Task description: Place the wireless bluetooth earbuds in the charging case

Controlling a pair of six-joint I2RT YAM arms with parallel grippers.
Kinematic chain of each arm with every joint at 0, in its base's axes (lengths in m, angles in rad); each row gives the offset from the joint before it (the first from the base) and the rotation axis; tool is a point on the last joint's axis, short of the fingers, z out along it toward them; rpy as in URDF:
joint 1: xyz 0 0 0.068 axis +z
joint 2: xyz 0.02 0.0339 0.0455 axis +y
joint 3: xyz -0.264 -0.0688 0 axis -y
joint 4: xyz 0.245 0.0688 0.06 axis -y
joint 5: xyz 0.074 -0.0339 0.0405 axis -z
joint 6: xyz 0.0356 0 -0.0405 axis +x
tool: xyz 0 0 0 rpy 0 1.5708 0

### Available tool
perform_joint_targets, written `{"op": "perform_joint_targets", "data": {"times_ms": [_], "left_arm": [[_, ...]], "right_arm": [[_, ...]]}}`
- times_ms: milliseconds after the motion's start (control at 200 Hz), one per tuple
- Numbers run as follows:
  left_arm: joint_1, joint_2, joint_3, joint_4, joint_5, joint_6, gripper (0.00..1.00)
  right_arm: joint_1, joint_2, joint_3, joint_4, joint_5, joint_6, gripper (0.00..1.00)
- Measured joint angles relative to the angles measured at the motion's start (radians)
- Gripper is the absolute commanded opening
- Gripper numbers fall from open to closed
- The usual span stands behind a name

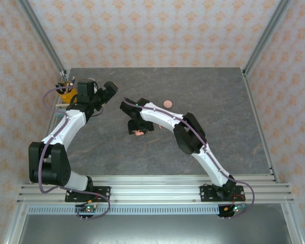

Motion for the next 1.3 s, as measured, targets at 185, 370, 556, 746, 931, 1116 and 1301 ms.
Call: {"op": "perform_joint_targets", "data": {"times_ms": [185,370,556,746,931,1116,1301], "left_arm": [[0.000,0.000,0.000,0.000,0.000,0.000,1.00],[0.000,0.000,0.000,0.000,0.000,0.000,1.00],[0.000,0.000,0.000,0.000,0.003,0.000,1.00],[0.000,0.000,0.000,0.000,0.003,0.000,1.00],[0.000,0.000,0.000,0.000,0.004,0.000,1.00],[0.000,0.000,0.000,0.000,0.008,0.000,1.00],[0.000,0.000,0.000,0.004,0.020,0.000,1.00]], "right_arm": [[0.021,0.015,0.024,-0.039,0.024,-0.019,0.78],[0.023,0.034,0.056,-0.058,0.038,-0.024,0.78],[0.025,0.074,0.128,-0.108,0.042,-0.028,0.77],[0.021,0.083,0.145,-0.122,0.036,-0.027,0.76],[0.013,0.084,0.145,-0.120,0.013,-0.026,0.74],[0.005,0.086,0.145,-0.116,-0.013,-0.023,0.70],[0.000,0.086,0.145,-0.114,-0.020,-0.016,0.75]]}}
